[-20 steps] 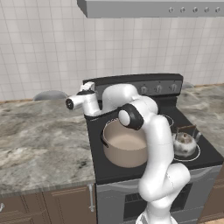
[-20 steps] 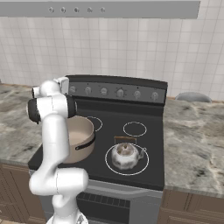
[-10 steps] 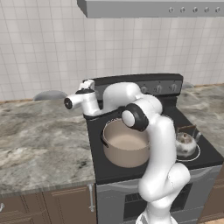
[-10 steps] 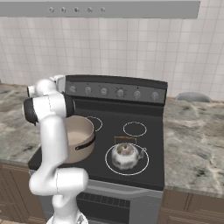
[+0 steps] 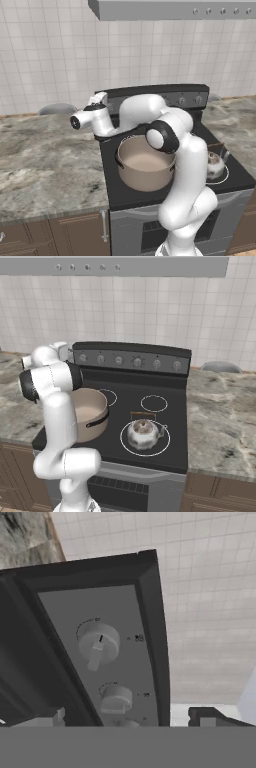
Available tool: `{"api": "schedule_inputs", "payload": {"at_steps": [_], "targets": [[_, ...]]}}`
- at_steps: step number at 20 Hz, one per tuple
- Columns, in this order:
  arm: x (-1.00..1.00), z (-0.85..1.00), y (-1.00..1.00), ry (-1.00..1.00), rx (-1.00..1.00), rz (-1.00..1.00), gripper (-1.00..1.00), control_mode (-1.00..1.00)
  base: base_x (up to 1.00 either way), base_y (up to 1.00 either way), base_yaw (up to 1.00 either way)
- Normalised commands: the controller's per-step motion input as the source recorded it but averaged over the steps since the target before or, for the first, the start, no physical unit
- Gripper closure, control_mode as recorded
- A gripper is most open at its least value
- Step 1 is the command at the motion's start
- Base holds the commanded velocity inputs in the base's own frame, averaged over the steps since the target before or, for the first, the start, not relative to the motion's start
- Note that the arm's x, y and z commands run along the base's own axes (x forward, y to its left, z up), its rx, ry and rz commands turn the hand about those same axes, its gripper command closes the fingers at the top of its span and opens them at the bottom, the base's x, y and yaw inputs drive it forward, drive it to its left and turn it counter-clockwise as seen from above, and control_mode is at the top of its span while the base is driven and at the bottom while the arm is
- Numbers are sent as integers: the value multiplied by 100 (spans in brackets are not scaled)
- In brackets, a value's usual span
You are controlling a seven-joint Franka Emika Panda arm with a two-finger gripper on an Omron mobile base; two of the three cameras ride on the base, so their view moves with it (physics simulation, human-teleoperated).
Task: Pick the kettle from the cabinet and place it on a stove burner. Then pick the pot from the counter and place it on another stove burner. Finally, turn both burners on.
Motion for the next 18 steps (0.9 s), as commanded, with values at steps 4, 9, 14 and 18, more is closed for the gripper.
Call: {"api": "schedule_inputs", "payload": {"at_steps": [4,9,14,18], "targets": [[-47,61,7,-4,5,-1,-100,-100,0,0,0],[-38,71,0,0,9,-2,-100,-100,0,0,0],[-42,65,0,0,8,0,-100,-100,0,0,0],[-45,55,0,0,11,0,-100,-100,0,0,0]]}}
